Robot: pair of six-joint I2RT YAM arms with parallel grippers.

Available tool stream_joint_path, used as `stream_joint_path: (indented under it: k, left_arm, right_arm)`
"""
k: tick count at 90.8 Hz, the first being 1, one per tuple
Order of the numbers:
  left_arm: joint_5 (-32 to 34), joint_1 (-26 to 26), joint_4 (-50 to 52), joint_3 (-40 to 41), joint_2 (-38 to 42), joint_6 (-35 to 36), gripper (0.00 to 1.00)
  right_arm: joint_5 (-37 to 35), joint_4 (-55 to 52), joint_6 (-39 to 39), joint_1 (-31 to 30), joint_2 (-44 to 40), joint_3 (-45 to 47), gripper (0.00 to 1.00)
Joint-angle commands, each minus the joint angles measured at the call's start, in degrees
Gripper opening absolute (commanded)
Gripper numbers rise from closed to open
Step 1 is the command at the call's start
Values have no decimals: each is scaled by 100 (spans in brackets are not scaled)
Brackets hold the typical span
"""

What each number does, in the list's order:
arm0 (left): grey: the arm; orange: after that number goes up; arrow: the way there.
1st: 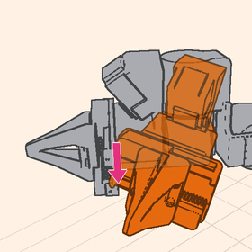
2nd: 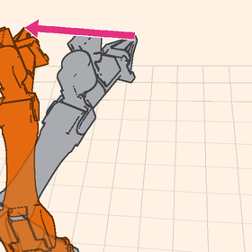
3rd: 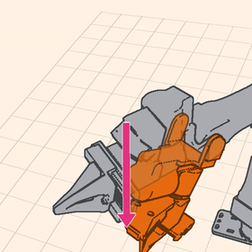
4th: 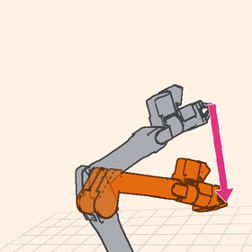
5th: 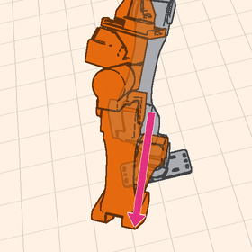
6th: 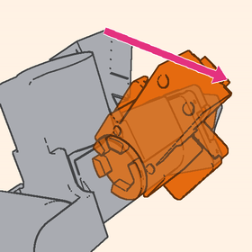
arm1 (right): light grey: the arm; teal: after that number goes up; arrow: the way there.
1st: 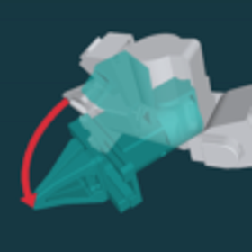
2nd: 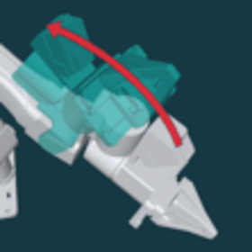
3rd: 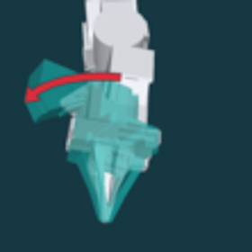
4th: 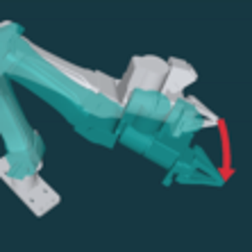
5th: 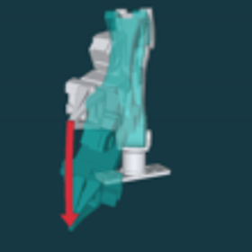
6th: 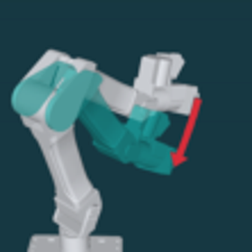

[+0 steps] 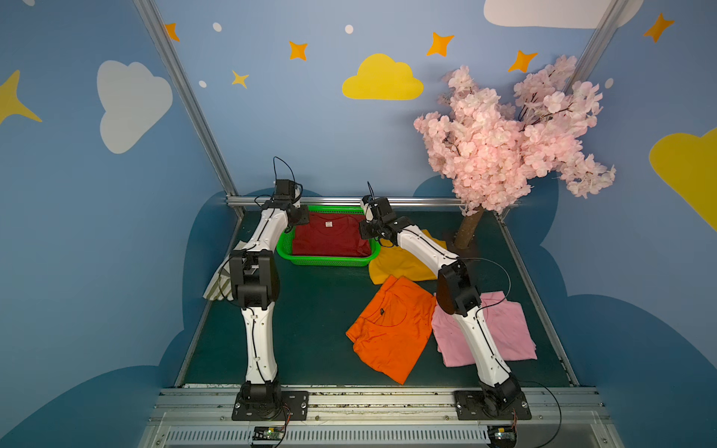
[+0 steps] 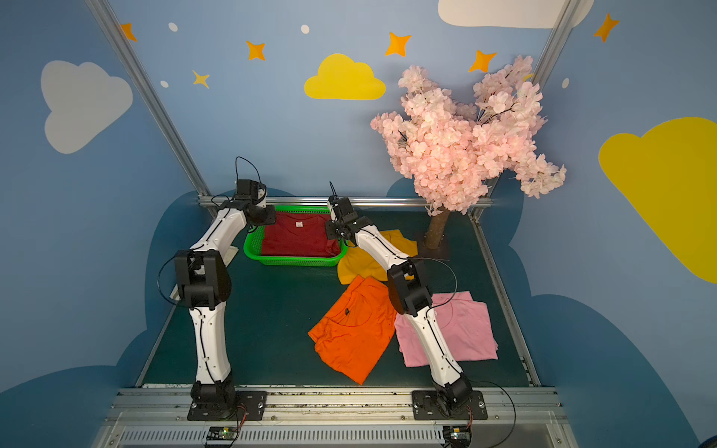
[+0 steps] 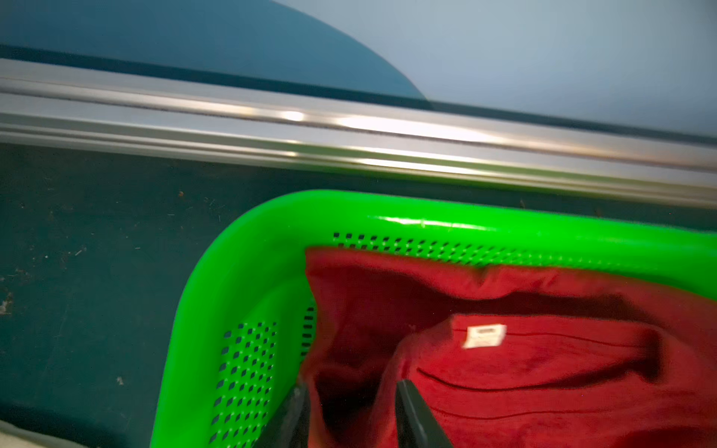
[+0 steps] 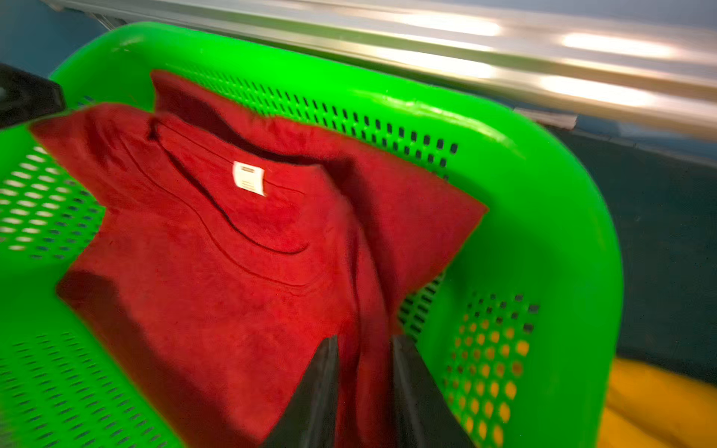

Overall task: Put the folded t-shirts into the basket
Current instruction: Place the T-shirt in the bin.

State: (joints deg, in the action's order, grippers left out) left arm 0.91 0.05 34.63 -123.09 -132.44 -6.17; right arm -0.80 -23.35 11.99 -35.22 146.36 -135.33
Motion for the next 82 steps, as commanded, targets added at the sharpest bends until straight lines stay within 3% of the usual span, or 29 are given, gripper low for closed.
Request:
stream_joint_path:
  k: [1,12,25,40,55,67,82]
  left_arm:
    - [58,-12,423,-460,-68,18,52]
    - [-63,-27,645,-441,215,-109,58]
    - [-473,-130,546,279,935,-360,61]
    - [-809,-282,-98,1872,2141,-594,61]
    - [-1348,-305,-1474,4020,3569,-1079,63]
    - [-1488,-341,-2186,5273,4348,-1372,68]
    - [-1485,-397,-2234,5779,4733,-1375,69]
  right_arm:
    - [-487,-158,-268,24,131,-585,43]
    - [-432,-276,-414,24,-68,-607,51]
    - [-135,-296,-473,11,-636,-95,56]
    - [-141,-167,-452,14,-1538,1258,65]
    - [-482,56,-142,175,-2142,2369,75]
    - [-244,50,186,322,-1994,2444,80]
    - [51,42,434,367,-1608,2185,80]
